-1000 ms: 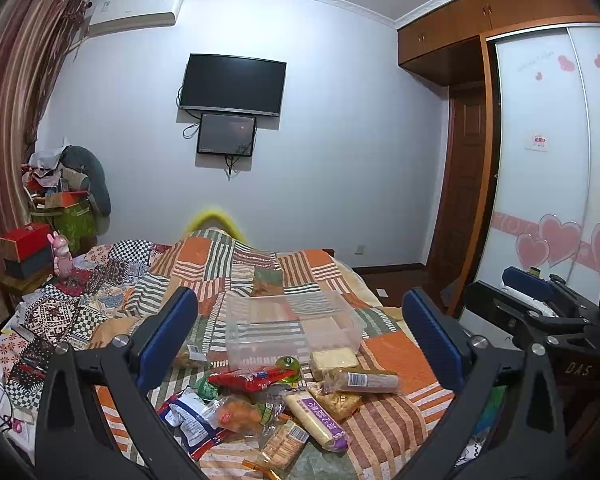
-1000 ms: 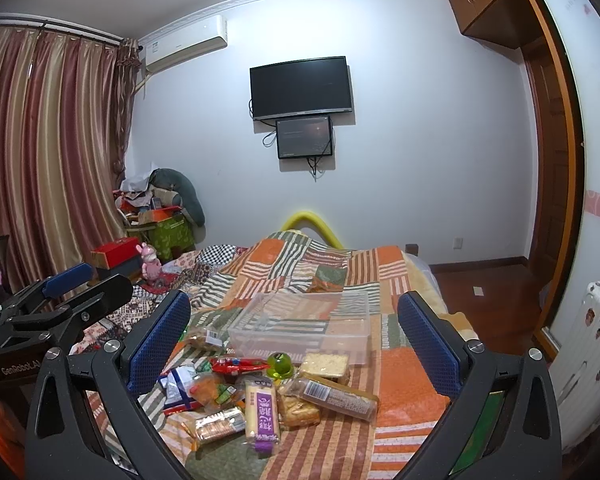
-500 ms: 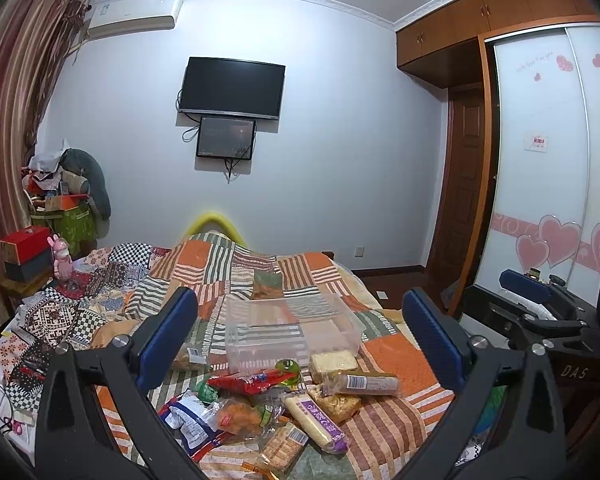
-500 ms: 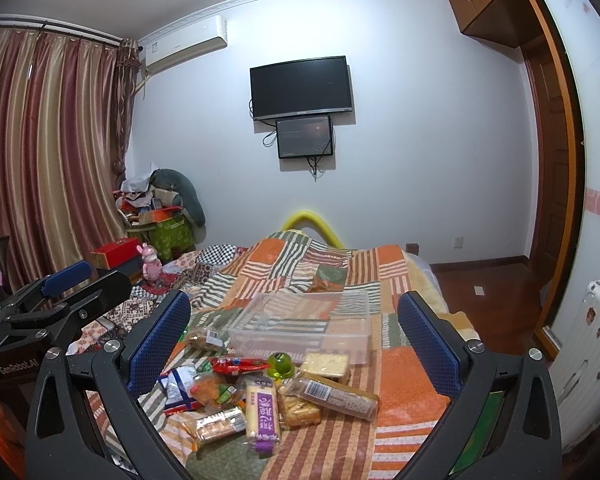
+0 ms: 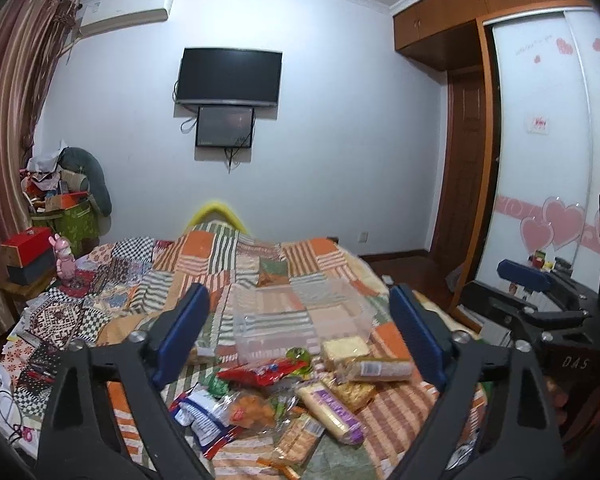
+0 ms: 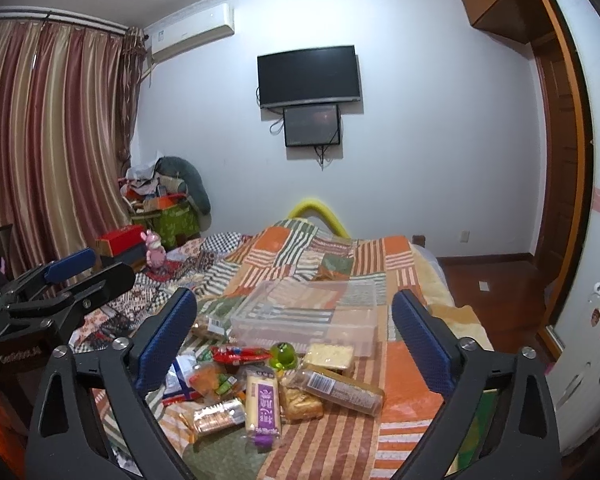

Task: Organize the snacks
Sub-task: 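Grasp the white-blue chip bag with the left gripper while the right grasps the long wrapped bread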

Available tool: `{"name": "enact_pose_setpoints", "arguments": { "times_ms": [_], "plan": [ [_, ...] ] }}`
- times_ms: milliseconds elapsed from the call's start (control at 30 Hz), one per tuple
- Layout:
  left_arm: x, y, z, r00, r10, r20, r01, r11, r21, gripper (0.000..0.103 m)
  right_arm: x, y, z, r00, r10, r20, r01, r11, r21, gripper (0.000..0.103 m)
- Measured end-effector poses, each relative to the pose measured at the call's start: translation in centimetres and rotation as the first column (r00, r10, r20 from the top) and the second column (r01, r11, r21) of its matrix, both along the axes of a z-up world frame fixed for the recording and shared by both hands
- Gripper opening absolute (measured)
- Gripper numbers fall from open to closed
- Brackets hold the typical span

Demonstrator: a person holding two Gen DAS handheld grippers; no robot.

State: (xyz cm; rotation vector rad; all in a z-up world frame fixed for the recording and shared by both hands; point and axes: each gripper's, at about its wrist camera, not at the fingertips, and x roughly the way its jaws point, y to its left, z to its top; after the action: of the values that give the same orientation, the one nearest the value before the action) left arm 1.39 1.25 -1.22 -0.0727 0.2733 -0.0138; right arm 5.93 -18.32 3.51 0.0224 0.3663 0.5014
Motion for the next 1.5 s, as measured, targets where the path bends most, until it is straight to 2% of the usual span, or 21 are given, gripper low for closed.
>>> {"name": "enact_pose_setpoints", "arguments": {
  "times_ms": [200,333,600,700,900,1033,1133,1333,1500],
  "plan": [
    [2.4,2.6,-2.6,0.991,0.029,-0.127,-0.029,1.0,0.005,0.077,2.1,-0.3,-2.5,0.996,0.002,-0.086,-0.007,0.999,-0.052,0.087],
    [4.4,4.8,-5.3,0.97,0.074,-0.232,-0.067,0.997,0.038,0.07,3.7,-0.5,-4.7,0.988,-0.009,-0.152,-0.006,0.995,-0.097,0.086],
    [7.8,9.4,-12.1,0.891,0.089,-0.446,-0.087,0.996,0.024,0.068,6.3,-0.2,-8.6,0.959,-0.006,-0.284,-0.047,0.983,-0.178,0.084],
    [8.4,10.3,-14.4,0.857,0.081,-0.508,-0.089,0.996,0.008,0.068,7.6,0.0,-10.3,0.932,0.017,-0.361,-0.092,0.977,-0.191,0.084],
    [10.3,11.6,-18.9,0.794,0.073,-0.604,-0.108,0.994,-0.022,0.068,9.7,0.2,-12.8,0.9,0.011,-0.437,-0.119,0.968,-0.22,0.084],
    [11.4,12.2,-20.7,0.768,0.066,-0.637,-0.119,0.992,-0.041,0.074,10.9,0.5,-14.2,0.884,0.002,-0.467,-0.133,0.96,-0.247,0.084],
    [12.1,11.9,-21.3,0.763,0.058,-0.643,-0.107,0.994,-0.037,0.08,11.7,0.8,-15.1,0.871,0.001,-0.492,-0.147,0.954,-0.259,0.084],
    [13.6,11.0,-22.3,0.765,0.079,-0.639,-0.086,0.996,0.021,0.093,13.1,1.3,-15.7,0.87,-0.011,-0.493,-0.147,0.948,-0.281,0.088],
    [14.4,11.4,-22.8,0.767,0.092,-0.635,-0.107,0.994,0.014,0.1,14.2,1.7,-16.3,0.854,0.013,-0.521,-0.171,0.951,-0.258,0.087]
  ]
}}
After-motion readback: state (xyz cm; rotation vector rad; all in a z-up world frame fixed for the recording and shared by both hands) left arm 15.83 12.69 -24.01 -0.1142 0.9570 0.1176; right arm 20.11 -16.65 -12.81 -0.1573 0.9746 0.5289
